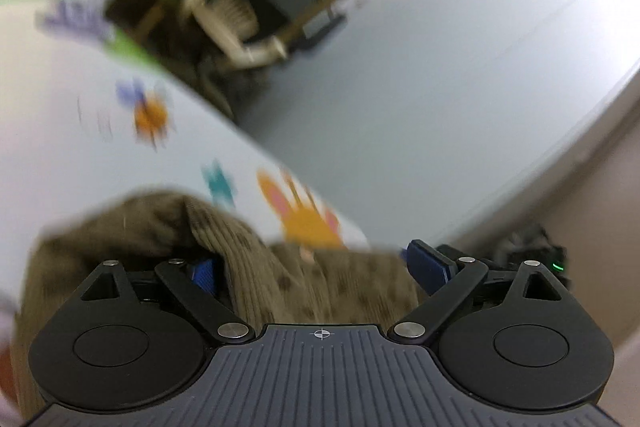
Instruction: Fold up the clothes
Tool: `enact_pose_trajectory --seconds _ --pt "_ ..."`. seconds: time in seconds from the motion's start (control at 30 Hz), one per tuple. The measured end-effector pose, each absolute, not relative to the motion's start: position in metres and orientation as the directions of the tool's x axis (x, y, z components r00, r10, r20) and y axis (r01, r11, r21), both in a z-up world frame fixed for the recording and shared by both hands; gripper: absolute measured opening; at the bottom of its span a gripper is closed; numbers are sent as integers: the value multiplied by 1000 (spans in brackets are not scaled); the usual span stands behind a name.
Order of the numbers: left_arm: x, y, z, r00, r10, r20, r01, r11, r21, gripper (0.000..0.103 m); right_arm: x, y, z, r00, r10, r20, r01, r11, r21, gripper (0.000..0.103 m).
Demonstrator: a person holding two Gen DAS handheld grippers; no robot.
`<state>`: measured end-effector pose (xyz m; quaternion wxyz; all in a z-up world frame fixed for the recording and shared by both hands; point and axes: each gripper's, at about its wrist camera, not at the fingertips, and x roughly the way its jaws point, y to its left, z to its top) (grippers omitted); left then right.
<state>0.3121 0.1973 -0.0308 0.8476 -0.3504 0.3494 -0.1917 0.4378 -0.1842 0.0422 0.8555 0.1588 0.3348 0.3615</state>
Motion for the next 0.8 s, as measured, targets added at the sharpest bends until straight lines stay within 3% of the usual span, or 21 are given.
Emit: enact_pose_trajectory --seconds 0.1,0.23,0.47,0.63,0.7,0.8 --pt "317 199 -27 704 -534 -469 65 706 -706 95 441 -183 25 540 654 -530 -460 757 465 80" --pt "318 202 -26 721 -495 -485 42 730 -682 95 408 -189 5 513 646 -565 -514 758 401 80" --pt "266 204 -53 658 -554 -510 74 722 -688 95 359 -183 -28 392 671 -630 -556 718 419 78" --pt "255 193 -28 658 -635 -406 174 652 -738 95 350 -182 3 412 720 -559 -600 676 428 39" --pt "251 184 -5 672 -647 -360 243 652 -718 95 351 -186 21 461 712 -530 -607 689 397 32" --pt "242 174 21 689 -632 -355 310 700 -644 95 354 -194 28 540 636 -551 -580 756 304 32"
